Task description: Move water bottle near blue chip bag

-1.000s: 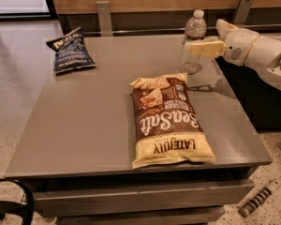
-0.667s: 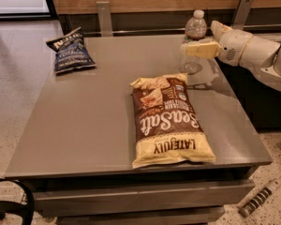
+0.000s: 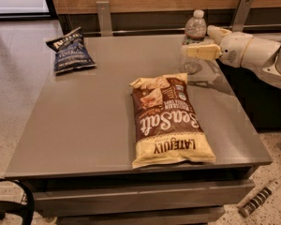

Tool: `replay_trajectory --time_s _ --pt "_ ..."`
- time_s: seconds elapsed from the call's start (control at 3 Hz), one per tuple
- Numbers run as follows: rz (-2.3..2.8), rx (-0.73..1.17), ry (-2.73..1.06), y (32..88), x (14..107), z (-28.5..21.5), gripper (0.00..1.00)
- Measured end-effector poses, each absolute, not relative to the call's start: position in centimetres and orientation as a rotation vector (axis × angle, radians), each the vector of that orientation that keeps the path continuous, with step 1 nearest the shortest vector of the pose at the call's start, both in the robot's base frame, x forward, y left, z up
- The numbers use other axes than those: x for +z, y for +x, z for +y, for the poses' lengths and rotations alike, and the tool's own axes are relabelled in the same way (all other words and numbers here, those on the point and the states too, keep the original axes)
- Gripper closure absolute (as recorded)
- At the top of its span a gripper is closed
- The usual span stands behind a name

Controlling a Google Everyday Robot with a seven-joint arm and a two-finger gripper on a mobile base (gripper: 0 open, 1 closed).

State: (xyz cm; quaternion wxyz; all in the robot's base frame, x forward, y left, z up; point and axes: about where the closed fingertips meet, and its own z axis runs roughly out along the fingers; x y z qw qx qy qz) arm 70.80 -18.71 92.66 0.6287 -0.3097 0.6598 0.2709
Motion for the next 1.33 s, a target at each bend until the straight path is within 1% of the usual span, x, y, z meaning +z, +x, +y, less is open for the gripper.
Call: replay_trajectory --time_s 0.33,0.67,1.0,1.33 --pt "1.509 0.626 -0.712 70.82 92.71 -18.39 0.39" --pt "1.507 0.631 -0.717 70.87 92.71 -17.93 0.71" --pt "1.506 0.635 -0.719 70.90 92.72 -17.67 0.94" --pt "1.505 0.637 -0.721 70.92 92.72 -17.52 1.00"
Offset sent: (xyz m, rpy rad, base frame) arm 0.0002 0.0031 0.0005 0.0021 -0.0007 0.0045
